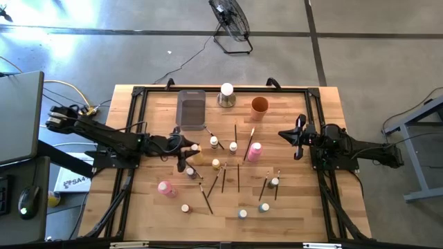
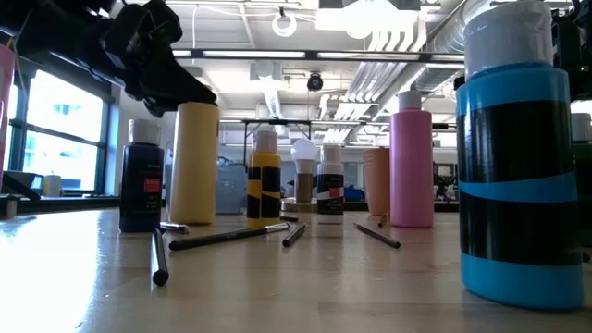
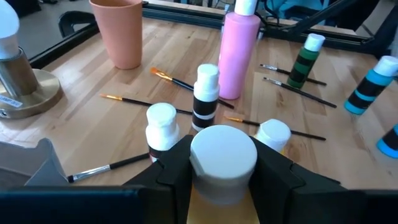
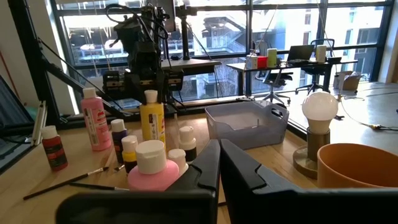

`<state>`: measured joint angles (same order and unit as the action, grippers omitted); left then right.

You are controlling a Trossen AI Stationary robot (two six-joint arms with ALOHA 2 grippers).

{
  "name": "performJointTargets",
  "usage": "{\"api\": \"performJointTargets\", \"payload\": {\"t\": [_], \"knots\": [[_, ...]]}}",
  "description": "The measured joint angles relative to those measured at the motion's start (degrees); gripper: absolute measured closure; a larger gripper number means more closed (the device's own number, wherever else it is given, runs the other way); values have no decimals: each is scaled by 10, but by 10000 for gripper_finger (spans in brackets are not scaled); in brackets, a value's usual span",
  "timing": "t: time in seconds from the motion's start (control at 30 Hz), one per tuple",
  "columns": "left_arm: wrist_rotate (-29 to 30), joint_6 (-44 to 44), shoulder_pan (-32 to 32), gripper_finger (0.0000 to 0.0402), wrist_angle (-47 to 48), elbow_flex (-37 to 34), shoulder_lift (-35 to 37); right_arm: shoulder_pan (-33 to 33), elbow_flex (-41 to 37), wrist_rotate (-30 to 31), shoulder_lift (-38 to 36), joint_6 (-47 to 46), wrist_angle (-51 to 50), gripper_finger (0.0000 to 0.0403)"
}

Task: Pick & Place Paint Supplies
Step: Put the large yellow paint bottle into the gray bin

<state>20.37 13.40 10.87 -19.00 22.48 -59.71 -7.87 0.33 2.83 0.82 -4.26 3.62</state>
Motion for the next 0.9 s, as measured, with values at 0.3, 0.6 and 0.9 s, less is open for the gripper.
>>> {"api": "performJointTargets", "payload": {"t": [0.3, 0.6, 0.9], "knots": [[26, -1, 0, 278, 168, 96, 33, 0, 0, 0, 0, 0, 0, 399], [155, -84, -2, 277, 340, 273, 33, 0, 0, 0, 0, 0, 0, 399], [78, -147, -171, 277, 364, 323, 41, 0, 0, 0, 0, 0, 0, 399]]}}
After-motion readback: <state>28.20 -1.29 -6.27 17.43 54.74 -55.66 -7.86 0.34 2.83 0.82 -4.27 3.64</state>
